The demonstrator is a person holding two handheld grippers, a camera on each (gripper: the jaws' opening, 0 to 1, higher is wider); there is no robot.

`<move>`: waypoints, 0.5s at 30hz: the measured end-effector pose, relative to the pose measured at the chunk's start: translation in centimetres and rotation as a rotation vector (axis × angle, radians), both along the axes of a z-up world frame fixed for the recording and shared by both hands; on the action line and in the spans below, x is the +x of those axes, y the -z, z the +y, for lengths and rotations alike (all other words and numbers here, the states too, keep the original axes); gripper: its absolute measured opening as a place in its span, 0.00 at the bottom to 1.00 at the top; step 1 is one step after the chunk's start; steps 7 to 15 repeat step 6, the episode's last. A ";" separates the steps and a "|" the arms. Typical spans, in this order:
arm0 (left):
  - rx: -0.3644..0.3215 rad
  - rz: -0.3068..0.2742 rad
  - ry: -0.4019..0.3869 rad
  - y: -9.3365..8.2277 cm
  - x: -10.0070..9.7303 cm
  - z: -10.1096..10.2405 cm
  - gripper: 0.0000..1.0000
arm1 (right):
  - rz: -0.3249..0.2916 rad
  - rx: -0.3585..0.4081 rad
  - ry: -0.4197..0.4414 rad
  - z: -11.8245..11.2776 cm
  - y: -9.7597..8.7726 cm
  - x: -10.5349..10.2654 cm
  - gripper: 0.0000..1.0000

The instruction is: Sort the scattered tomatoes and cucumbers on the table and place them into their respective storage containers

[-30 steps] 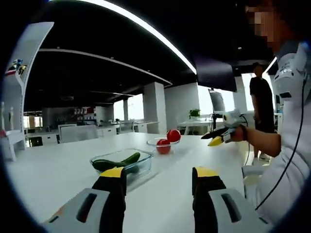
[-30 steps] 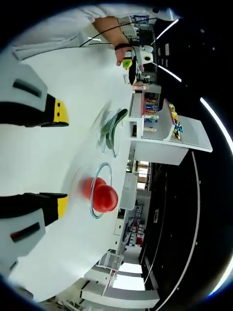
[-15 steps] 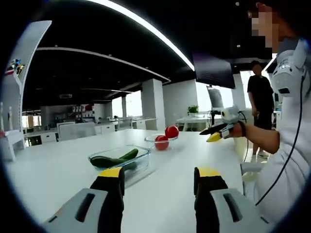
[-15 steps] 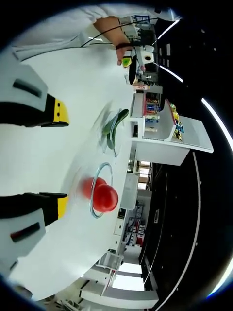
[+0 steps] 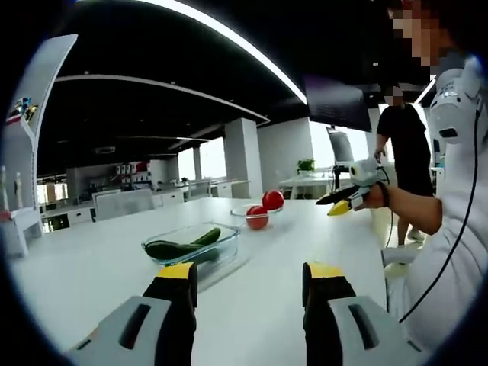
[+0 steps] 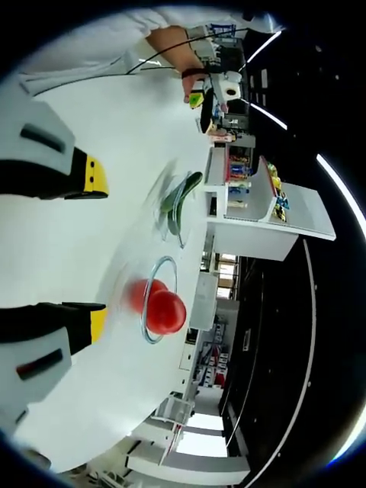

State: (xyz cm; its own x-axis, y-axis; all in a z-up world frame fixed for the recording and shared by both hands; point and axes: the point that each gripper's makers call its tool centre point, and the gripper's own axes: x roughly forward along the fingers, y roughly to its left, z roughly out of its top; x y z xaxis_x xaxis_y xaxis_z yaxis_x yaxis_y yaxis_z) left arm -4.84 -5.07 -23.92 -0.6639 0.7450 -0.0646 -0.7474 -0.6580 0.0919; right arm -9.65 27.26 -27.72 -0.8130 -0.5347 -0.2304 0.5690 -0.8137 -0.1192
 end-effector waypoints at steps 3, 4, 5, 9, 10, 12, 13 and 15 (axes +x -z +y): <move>0.004 0.006 0.000 -0.3 0.0 -0.1 0.55 | -0.002 0.003 -0.003 0.0 0.2 -0.1 0.53; 0.004 0.007 -0.003 -0.3 0.0 -0.1 0.55 | -0.002 0.003 -0.004 0.1 0.2 -0.2 0.53; 0.004 0.007 -0.005 -0.3 0.0 -0.2 0.55 | -0.002 0.002 -0.007 0.1 0.2 -0.2 0.53; 0.004 0.007 -0.007 -0.3 0.0 -0.2 0.55 | -0.003 0.001 -0.009 0.1 0.3 -0.2 0.53; 0.004 0.007 -0.007 -0.3 0.0 -0.2 0.55 | -0.003 0.001 -0.009 0.1 0.3 -0.2 0.53; 0.004 0.007 -0.007 -0.3 0.0 -0.2 0.55 | -0.003 0.001 -0.009 0.1 0.3 -0.2 0.53; 0.004 0.007 -0.007 -0.3 0.0 -0.2 0.55 | -0.003 0.001 -0.009 0.1 0.3 -0.2 0.53; 0.004 0.007 -0.007 -0.3 0.0 -0.2 0.55 | -0.003 0.001 -0.009 0.1 0.3 -0.2 0.53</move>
